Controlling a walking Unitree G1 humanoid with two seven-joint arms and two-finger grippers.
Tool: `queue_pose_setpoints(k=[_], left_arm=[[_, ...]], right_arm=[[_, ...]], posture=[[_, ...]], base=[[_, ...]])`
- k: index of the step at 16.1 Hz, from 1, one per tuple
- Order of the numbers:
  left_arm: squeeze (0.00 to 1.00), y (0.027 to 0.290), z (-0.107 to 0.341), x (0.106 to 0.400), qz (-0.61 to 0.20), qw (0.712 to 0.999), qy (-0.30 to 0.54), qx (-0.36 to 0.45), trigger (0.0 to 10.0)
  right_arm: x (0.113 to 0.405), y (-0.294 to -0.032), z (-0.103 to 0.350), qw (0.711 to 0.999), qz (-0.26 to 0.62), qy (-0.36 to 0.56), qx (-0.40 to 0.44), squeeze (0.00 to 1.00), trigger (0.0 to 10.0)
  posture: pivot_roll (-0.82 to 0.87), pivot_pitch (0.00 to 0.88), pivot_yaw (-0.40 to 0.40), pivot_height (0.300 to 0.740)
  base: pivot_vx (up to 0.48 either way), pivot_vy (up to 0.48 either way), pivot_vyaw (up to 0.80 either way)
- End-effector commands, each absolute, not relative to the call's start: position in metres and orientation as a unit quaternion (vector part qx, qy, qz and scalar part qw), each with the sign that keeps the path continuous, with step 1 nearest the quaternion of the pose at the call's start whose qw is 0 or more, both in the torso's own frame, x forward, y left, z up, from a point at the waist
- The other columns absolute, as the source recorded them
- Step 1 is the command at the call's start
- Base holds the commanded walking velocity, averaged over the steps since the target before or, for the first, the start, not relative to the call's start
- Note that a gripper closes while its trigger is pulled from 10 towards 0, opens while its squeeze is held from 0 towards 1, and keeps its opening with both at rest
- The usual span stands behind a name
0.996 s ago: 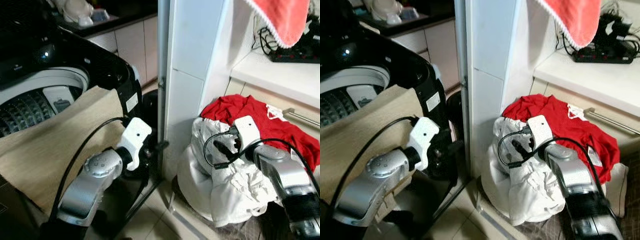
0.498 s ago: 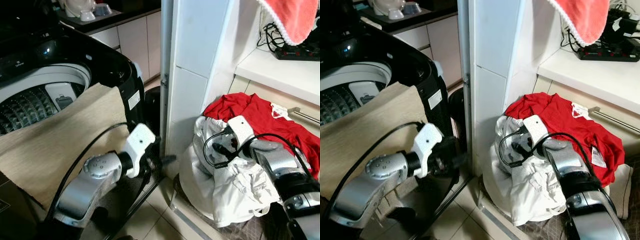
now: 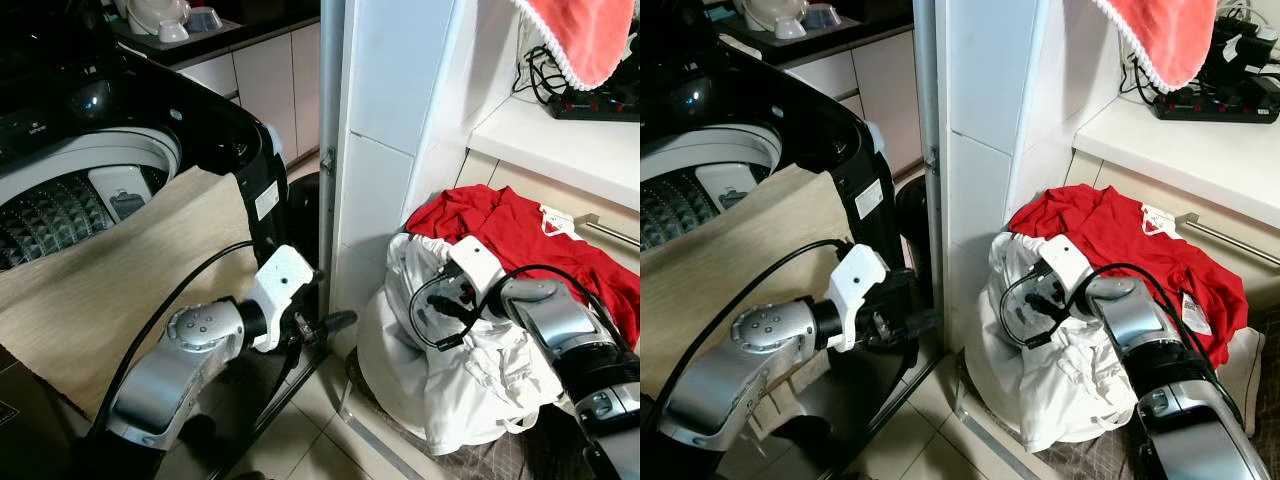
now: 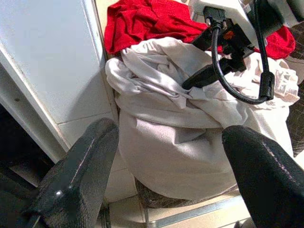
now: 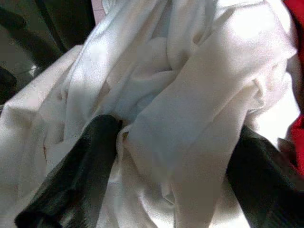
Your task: Clothes washing
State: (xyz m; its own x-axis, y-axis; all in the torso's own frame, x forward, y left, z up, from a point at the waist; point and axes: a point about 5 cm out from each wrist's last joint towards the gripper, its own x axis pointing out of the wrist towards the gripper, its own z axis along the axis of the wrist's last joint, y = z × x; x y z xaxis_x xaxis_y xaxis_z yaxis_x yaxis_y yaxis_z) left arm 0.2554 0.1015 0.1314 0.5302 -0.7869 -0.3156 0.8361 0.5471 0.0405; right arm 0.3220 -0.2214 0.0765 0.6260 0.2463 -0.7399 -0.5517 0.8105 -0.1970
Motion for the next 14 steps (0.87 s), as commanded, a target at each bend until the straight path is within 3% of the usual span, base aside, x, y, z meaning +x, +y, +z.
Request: queue_pose_setpoints(k=[1,14], left_arm=[[0.0,0.101,0.133,0.256,-0.473,0.866,0.127,0.098,10.0],[0.0,0.096,0.137,0.263,-0.475,0.866,0.13,0.081,10.0]], right_arm=[[0.316,-0.223,0.069,0.871,0.233,0.384,-0.198,0.0,0.0],[0.31,-0.238,0.078,0.883,0.246,0.366,-0.161,0.0,0.0]], posture=[[-0.04,0.0,0.036,0.74],[-0.06,0.0,0.064,0.74]], base=[[0.0,0.0,0.0],[0.0,0.0,0.0]])
